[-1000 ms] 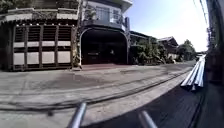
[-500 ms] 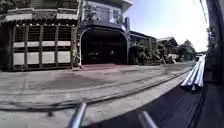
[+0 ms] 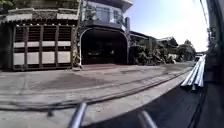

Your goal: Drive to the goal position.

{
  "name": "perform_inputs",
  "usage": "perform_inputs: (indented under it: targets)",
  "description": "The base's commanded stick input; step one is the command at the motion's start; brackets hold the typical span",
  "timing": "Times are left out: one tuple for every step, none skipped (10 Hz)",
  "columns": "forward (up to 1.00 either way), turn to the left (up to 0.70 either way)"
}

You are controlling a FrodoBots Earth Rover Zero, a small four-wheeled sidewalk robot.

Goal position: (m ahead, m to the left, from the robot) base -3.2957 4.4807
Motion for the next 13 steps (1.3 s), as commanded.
perform_inputs:
  targets:
    - [0.0,0.0]
    - [0.0,0.0]
    - [0.0,0.0]
    - [0.0,0.0]
    - [0.0,0.0]
    - [0.0,0.0]
    - [0.0,0.0]
    - [0.0,0.05]
    - [0.0,0.0]
    - [0.0,0.0]
    - [0.0,0.0]
    - [0.0,0.0]
    - [0.0,0.0]
